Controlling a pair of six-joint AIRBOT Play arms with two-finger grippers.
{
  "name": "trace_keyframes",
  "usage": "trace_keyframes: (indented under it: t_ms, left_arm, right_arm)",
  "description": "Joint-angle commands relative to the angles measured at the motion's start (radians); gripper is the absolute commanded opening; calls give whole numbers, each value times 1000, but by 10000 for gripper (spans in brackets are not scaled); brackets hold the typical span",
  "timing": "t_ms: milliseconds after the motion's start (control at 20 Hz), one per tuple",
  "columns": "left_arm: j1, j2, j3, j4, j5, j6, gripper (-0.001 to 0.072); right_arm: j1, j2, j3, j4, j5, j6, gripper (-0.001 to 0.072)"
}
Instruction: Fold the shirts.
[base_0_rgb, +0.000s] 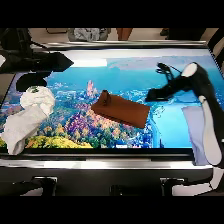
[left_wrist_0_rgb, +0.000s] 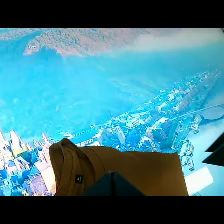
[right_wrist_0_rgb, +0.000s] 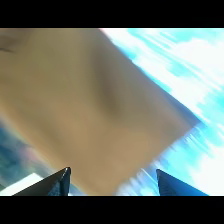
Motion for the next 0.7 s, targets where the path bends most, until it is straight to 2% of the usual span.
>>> trace_keyframes:
  t_ms: [0,100,200,400,550,600,650]
  left_arm:
    - [0,2,-3,6,1,3,27]
    - [0,2,-3,6,1,3,27]
    - [0,2,-3,6,1,3,27]
    - [0,2,-3,6,1,3,27]
    - [0,2,-3,6,2,3,28]
    - [0,2,-3,6,2,3,27]
    - [0,2,-3,6,2,3,27]
  right_arm:
    - [-139,46,-164,-50,85,5,644]
    - [-125,57,-334,126,-63,-25,686]
    - [-96,52,-464,287,-224,-56,692]
    - [-30,24,-534,354,-384,-56,663]
    - [-1,19,-534,447,-455,-109,387]
    - [-2,19,-534,483,-459,-129,268]
    - [-9,20,-529,514,-458,-160,44]
